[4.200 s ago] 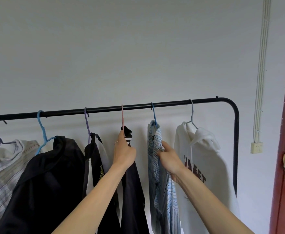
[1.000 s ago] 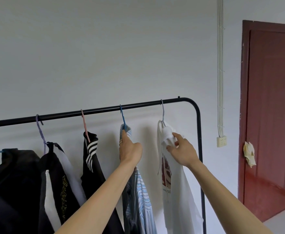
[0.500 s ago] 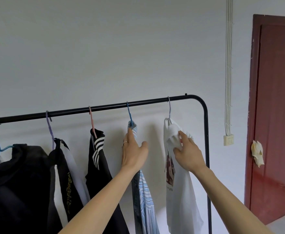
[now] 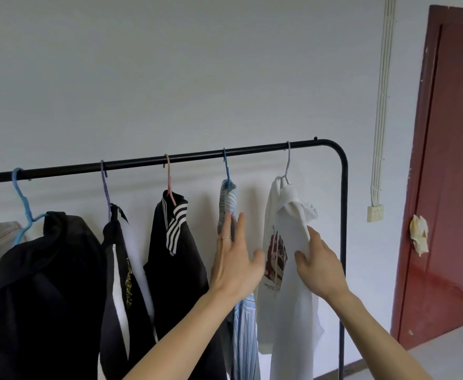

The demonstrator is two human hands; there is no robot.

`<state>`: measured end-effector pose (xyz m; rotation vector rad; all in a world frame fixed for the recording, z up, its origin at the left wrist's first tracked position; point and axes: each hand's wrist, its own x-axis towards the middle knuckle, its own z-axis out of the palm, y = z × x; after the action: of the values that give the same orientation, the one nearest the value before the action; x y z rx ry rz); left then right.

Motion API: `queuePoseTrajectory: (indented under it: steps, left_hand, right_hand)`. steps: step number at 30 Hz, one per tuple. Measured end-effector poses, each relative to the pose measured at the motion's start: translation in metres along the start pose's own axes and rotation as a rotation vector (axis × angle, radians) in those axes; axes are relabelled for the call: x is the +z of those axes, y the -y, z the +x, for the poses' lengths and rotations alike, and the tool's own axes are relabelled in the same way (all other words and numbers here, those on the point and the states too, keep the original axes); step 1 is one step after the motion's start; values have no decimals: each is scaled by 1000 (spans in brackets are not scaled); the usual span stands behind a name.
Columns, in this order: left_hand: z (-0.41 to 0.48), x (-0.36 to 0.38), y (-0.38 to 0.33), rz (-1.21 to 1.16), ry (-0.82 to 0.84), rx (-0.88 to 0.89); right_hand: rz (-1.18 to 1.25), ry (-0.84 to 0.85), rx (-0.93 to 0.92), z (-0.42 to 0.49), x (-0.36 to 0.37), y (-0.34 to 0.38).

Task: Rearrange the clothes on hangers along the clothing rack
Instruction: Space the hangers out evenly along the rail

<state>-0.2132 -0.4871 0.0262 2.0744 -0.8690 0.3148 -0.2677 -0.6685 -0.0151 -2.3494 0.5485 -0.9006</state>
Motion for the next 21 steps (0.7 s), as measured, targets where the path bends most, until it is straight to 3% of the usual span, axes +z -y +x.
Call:
queuePoseTrajectory:
  steps: [7, 21]
  left_hand:
    - [-19, 6, 2, 173, -31, 35]
    - [-30, 45, -27, 236, -207, -76]
  right_hand:
    - [-34, 10, -7, -8, -10, -1]
    - [16, 216, -145, -11, -31, -48]
